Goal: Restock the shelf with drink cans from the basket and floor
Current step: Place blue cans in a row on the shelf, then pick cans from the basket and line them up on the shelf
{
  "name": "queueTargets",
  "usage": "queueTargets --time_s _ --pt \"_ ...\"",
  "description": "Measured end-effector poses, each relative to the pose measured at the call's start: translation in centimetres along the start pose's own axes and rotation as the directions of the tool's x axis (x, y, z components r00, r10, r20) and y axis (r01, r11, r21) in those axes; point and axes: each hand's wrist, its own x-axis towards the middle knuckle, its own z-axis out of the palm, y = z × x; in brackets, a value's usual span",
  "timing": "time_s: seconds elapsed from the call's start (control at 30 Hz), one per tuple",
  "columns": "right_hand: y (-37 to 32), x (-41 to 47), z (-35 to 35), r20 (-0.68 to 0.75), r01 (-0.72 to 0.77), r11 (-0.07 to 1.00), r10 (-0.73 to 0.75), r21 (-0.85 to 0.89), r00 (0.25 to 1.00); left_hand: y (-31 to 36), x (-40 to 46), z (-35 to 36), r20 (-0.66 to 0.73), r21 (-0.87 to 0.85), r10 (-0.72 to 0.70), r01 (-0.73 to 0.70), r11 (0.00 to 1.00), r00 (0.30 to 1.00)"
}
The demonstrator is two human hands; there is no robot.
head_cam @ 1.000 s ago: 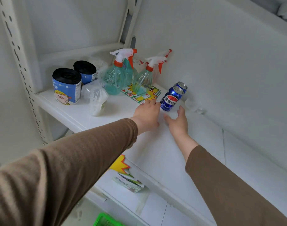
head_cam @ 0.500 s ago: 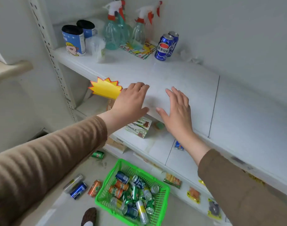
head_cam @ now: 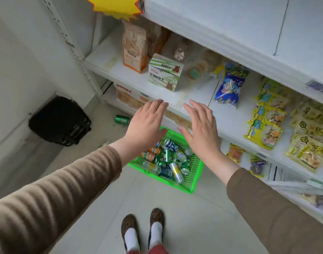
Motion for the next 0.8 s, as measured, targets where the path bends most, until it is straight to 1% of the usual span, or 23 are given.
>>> queueTargets --time_s 0.13,0.27,0.37,0.47,0.6,0.7,0.8 --pt "2.8 -5.0 7.7 0.137 -0.094 0.995 0.089 0.026 0.987 -0.5 -3.4 8.3 0.124 -0.015 -0.041 0.043 0.999 0.991" --pt "6.5 -9.7 15.7 0.272 -0.228 0.972 0.204 0.059 0.941 -0.4 -5.7 16.9 0.254 -0.022 -0.082 0.09 0.996 0.964" --pt "9.1 -12.3 21.4 0.387 -0.345 0.934 0.288 0.087 0.876 -0.4 -6.9 22.9 0.32 -0.02 -0.112 0.125 0.992 0.941" --pt "11.6 -14.4 27.3 0.476 -0.419 0.904 0.334 0.081 0.814 -0.6 -7.7 28.7 0.376 -0.004 -0.144 0.157 0.988 0.915" --pt "14.4 -17.0 35.2 0.623 -0.487 0.873 0.369 0.022 0.69 -1.3 -8.7 36.3 0.475 0.022 -0.177 0.189 0.982 0.862" --pt "15.6 -18.5 40.0 0.687 -0.508 0.861 0.372 -0.005 0.624 -1.7 -9.1 40.7 0.519 0.026 -0.182 0.197 0.98 0.835" --pt "16.2 -19.3 43.8 0.703 -0.47 0.88 0.378 -0.07 0.603 -2.1 -8.9 44.1 0.538 0.029 -0.192 0.21 0.977 0.821"
